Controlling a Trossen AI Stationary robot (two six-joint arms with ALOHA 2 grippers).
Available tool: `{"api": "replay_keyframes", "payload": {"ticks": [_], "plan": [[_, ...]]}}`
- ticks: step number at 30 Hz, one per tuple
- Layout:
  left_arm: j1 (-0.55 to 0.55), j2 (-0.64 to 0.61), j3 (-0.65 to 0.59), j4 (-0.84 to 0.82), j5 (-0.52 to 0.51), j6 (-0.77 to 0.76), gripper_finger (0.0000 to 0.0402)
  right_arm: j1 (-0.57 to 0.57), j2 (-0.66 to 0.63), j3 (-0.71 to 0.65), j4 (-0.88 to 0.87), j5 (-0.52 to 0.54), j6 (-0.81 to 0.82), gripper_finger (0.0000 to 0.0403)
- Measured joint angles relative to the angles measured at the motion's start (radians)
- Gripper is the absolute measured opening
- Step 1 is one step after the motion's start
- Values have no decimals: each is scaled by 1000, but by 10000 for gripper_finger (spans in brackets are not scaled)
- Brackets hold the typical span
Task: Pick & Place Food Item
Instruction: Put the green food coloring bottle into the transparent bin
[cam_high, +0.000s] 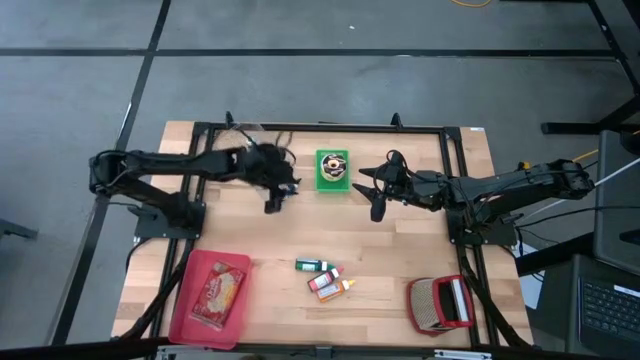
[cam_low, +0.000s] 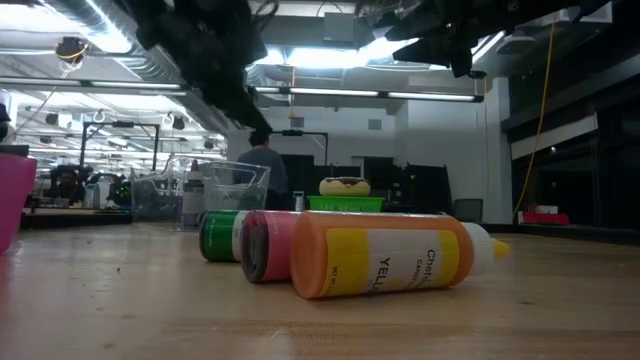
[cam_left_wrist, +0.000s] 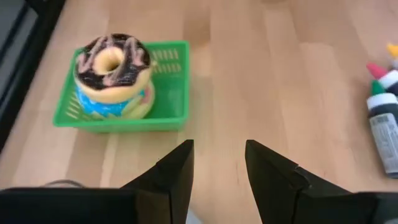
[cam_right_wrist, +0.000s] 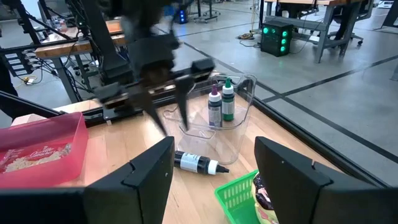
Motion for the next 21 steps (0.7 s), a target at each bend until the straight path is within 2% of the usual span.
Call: {"api": "replay_keyframes", "payload": {"ticks": [4,11,16,21], "plan": [[-115,12,20,-22,-166,-93,139,0,0,0,1,0,0,226],[-233,95,27,-66,-294,-318,139,0,0,0,6,0,-5,226],[-269,194,26,-78,-362,-430,139,0,0,0,18,0,-14,226],[-262,277,26,-69,-495,-490,139,0,0,0,27,0,-34,226]]}}
